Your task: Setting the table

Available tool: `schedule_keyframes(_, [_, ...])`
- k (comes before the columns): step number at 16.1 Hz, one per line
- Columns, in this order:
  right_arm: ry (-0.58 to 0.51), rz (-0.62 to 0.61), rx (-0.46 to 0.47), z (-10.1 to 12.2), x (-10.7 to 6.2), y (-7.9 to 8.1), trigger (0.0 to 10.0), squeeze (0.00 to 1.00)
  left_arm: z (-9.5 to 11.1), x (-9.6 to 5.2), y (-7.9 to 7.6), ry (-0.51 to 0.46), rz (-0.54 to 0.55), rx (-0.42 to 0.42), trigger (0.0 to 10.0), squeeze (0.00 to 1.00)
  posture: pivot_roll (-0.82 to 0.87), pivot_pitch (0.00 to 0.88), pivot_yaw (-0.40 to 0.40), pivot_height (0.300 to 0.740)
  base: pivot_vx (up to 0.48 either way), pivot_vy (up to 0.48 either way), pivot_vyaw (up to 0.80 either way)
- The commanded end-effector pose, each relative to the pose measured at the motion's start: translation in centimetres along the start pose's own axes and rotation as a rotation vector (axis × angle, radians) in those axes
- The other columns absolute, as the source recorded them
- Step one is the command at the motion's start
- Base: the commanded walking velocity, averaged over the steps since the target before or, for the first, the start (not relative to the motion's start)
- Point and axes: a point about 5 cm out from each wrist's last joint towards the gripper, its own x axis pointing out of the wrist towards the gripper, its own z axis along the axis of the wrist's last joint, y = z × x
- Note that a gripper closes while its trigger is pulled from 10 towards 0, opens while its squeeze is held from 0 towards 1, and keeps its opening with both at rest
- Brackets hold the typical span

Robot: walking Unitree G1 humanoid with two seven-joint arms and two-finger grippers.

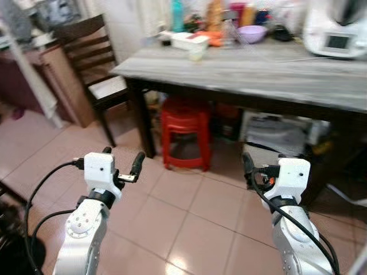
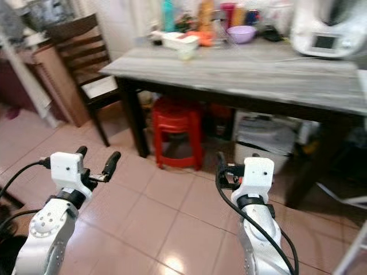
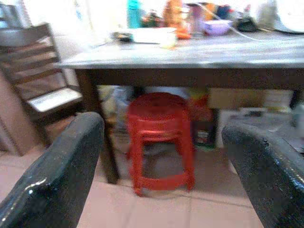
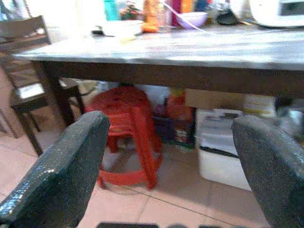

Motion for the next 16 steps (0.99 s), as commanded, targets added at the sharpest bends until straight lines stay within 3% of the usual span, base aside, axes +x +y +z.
schedule_keyframes(1, [-0.003, -0.016, -0.002, 0.10, -0.01, -0.22, 10.0, 0.00, 0.25, -0.03, 0.30, -0.006, 0.008, 0.008, 10.0, 0.00, -0.04, 0.000, 0.097, 0.740, 0.000, 0.000, 0.00])
schedule_keyframes(4, [-0.006, -0.028, -0.015, 0.28, -0.06, -0.46, 10.0, 0.00, 0.31, -0.05, 0.20, -0.010, -0.001, 0.011, 10.0, 0.00, -0.04, 0.000, 0.090, 0.740, 0.000, 0.000, -0.17])
schedule_keyframes(13, [-0.012, -0.024, -0.025, 0.58, -0.26, -0.75, 10.0, 0.00, 0.11, -0.22, -0.22, -0.003, -0.017, -0.014, 10.0, 0.00, -0.04, 0.000, 0.083, 0.740, 0.000, 0.000, -0.77])
schedule_keyframes(16, [-0.015, -0.021, -0.025, 0.67, -0.30, -0.71, 10.0, 0.00, 0.05, -0.24, -0.27, 0.001, -0.022, -0.017, 10.0, 0.00, -0.05, 0.000, 0.082, 0.740, 0.000, -0.164, 0.00])
